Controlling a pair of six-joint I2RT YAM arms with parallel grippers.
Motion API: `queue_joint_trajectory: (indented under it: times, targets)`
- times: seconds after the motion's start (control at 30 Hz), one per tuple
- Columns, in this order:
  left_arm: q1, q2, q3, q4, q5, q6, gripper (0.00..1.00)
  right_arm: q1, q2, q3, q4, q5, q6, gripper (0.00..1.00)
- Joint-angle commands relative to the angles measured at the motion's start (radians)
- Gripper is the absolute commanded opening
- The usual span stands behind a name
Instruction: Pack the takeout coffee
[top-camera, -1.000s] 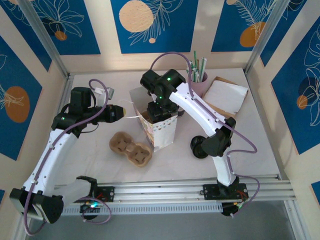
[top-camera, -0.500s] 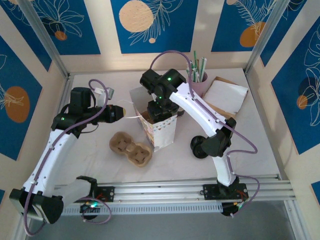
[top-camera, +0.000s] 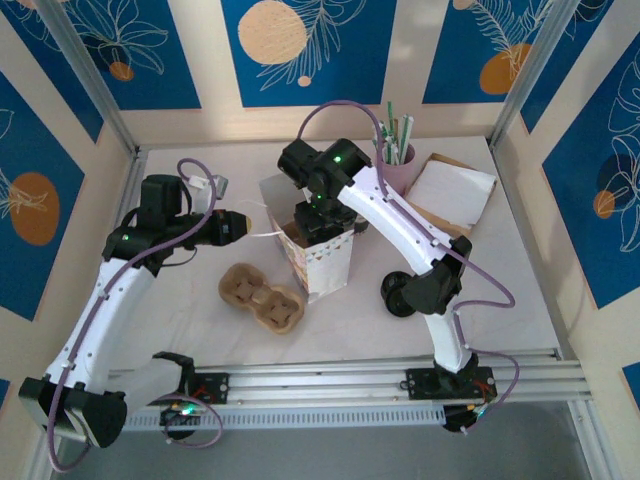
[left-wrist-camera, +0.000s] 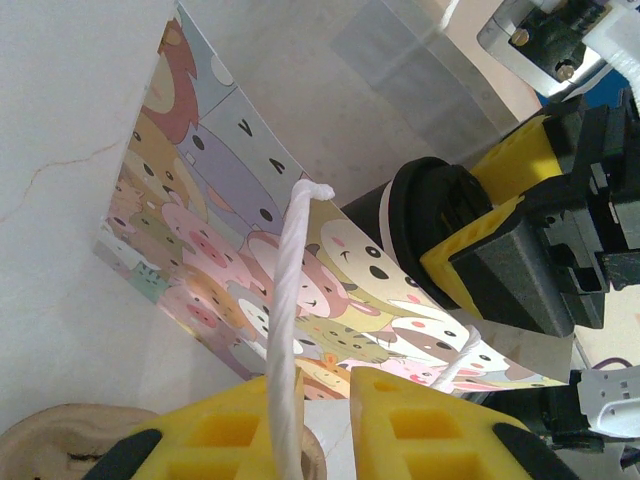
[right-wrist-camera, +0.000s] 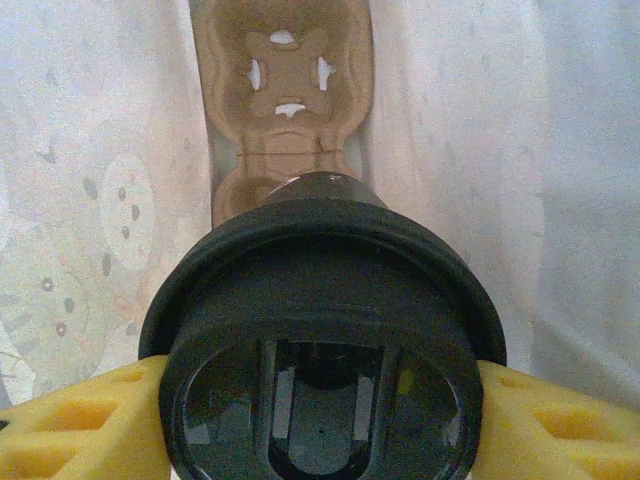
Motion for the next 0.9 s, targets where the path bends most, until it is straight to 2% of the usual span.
queue_joint_trajectory:
  times: [0.0,0.47,0.87]
  targets:
    - [-0.009,-0.023,-0.001,-0.025,-0.007,0.016,0.19,0.007,0.000,0.026,-0.153,0.026,0.004,0.57]
    - [-0.009,-0.023,-0.002,-0.026,-0.007,0.016,0.19,0.008,0.012,0.010,-0.124,0.023,-0.005,0.56]
    - [-0.011,-0.024,-0.002,-0.028,-0.011,0.013,0.19,0.006,-0.024,-0.039,-0.073,-0.068,-0.027,0.56]
